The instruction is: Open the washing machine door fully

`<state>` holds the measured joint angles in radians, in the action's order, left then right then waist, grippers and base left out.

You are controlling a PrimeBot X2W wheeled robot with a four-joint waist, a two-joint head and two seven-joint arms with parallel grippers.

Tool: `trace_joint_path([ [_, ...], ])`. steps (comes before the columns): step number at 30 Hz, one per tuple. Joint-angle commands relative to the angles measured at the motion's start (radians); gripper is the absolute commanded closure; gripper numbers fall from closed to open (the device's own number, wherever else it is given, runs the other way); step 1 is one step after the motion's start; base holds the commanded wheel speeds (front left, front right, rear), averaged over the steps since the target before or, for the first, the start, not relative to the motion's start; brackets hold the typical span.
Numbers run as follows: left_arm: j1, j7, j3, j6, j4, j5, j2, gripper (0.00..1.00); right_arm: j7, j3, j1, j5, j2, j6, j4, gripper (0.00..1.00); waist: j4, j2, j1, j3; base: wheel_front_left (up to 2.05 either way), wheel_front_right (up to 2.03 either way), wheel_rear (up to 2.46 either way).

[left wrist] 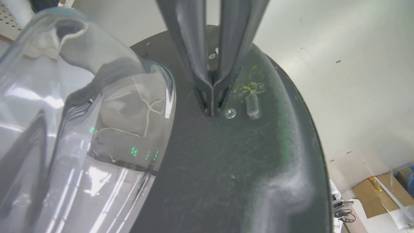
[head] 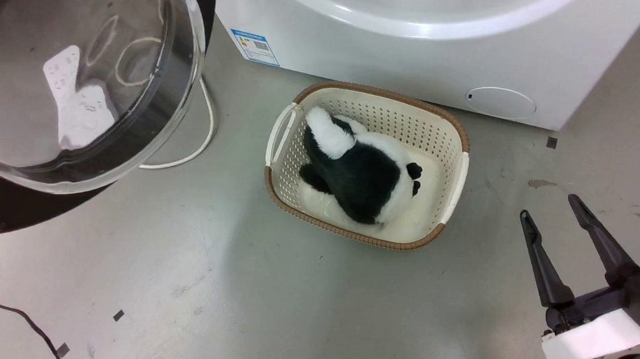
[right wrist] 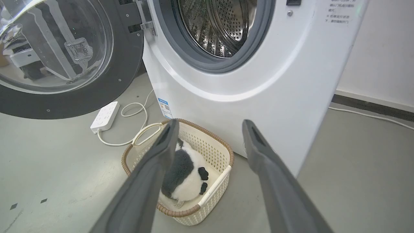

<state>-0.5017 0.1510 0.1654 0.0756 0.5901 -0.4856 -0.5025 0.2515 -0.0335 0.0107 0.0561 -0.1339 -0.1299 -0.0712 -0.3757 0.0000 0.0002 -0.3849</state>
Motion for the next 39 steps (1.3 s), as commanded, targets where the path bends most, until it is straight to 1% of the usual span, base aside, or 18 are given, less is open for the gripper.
trace_joint_path([
  [1,-0.027,0.031,0.004,-0.008,0.033,0.003,-0.014,1.0,0.0,0.002,0.018,-0.001,-0.007,-0.001,0.002,0.0,0.003,0.0,-0.0002,0.007,0.0,0.0,0.0],
  [4,-0.042,0.068,-0.003,-0.02,0.07,0.016,-0.023,1.0,0.002,0.006,0.017,0.001,-0.005,-0.001,0.014,0.0,0.008,0.0,-0.0002,0.027,0.0,0.0,0.0],
  [7,-0.04,0.092,-0.016,-0.035,0.076,0.036,-0.023,1.0,0.004,0.011,0.02,0.001,0.003,-0.001,0.024,0.0,0.017,0.0,-0.0002,0.058,0.0,0.0,0.0],
  [8,-0.022,0.106,-0.029,-0.044,0.041,0.061,-0.01,1.0,0.007,0.024,0.019,0.004,0.018,-0.001,0.035,0.0,0.028,0.0,-0.0002,0.101,0.0,0.0,0.0],
  [10,-0.002,0.109,-0.035,-0.047,-0.007,0.076,0.014,1.0,0.008,0.039,0.016,0.005,0.029,-0.001,0.041,0.0,0.037,0.0,-0.0002,0.134,0.0,0.0,0.0],
  [12,0.024,0.11,-0.037,-0.046,-0.085,0.098,0.042,1.0,0.009,0.052,0.013,0.005,0.039,-0.001,0.048,0.0,0.051,0.0,-0.0002,0.168,0.0,0.0,0.0],
  [15,0.089,0.11,-0.048,-0.038,-0.215,0.135,0.1,1.0,0.01,0.063,0.009,0.001,0.053,-0.001,0.045,0.0,0.08,0.0,-0.0002,0.221,0.0,0.0,0.0],
  [16,0.114,0.11,-0.061,-0.044,-0.249,0.145,0.118,1.0,0.01,0.068,0.005,-0.001,0.057,-0.001,0.042,0.0,0.09,0.0,-0.0002,0.238,0.0,0.0,0.0],
  [20,0.197,0.111,-0.128,-0.061,-0.341,0.168,0.196,1.0,0.01,0.091,-0.019,-0.005,0.071,-0.001,0.033,0.0,0.13,0.0,-0.0002,0.296,0.0,0.0,0.0],
  [22,0.235,0.111,-0.163,-0.052,-0.378,0.182,0.235,1.0,0.01,0.095,-0.029,-0.006,0.075,-0.001,0.031,0.0,0.154,0.0,-0.0002,0.317,0.0,0.0,0.0],
  [23,0.235,0.111,-0.163,-0.052,-0.378,0.182,0.235,1.0,0.01,0.095,-0.029,-0.006,0.075,-0.001,0.031,0.0,0.154,0.0,-0.0002,0.317,0.0,0.0,0.0],
  [24,0.273,0.111,-0.188,-0.044,-0.406,0.194,0.26,1.0,0.01,0.097,-0.035,-0.007,0.078,-0.001,0.028,0.0,0.18,0.0,-0.0002,0.337,0.0,0.0,0.0],
  [25,0.273,0.111,-0.188,-0.044,-0.406,0.194,0.26,1.0,0.01,0.097,-0.035,-0.007,0.078,-0.001,0.028,0.0,0.18,0.0,-0.0002,0.337,0.0,0.0,0.0],
  [26,0.292,0.111,-0.199,-0.039,-0.419,0.202,0.268,0.57,0.01,0.097,-0.038,-0.008,0.079,-0.001,0.027,0.0,0.194,0.0,-0.0002,0.345,0.0,0.0,0.0],
  [27,0.331,0.111,-0.219,-0.029,-0.438,0.22,0.283,0.0,0.01,0.095,-0.044,-0.009,0.081,-0.001,0.024,0.0,0.223,0.0,-0.0002,0.36,0.0,0.0,0.0],
  [28,0.331,0.111,-0.219,-0.029,-0.438,0.22,0.283,0.0,0.01,0.095,-0.044,-0.009,0.081,-0.001,0.024,0.0,0.223,0.0,-0.0002,0.36,0.0,0.0,0.0],
  [34,0.438,0.111,-0.27,-0.002,-0.482,0.252,0.331,0.0,0.01,0.086,-0.076,-0.008,0.083,-0.001,0.027,0.0,0.299,0.0,-0.0002,0.391,0.0,0.0,0.0],
  [39,0.504,0.111,-0.3,0.007,-0.511,0.269,0.353,0.0,0.01,0.088,-0.105,0.014,0.083,-0.001,0.035,0.0,0.338,0.0,-0.0002,0.393,0.0,0.0,0.0],
])
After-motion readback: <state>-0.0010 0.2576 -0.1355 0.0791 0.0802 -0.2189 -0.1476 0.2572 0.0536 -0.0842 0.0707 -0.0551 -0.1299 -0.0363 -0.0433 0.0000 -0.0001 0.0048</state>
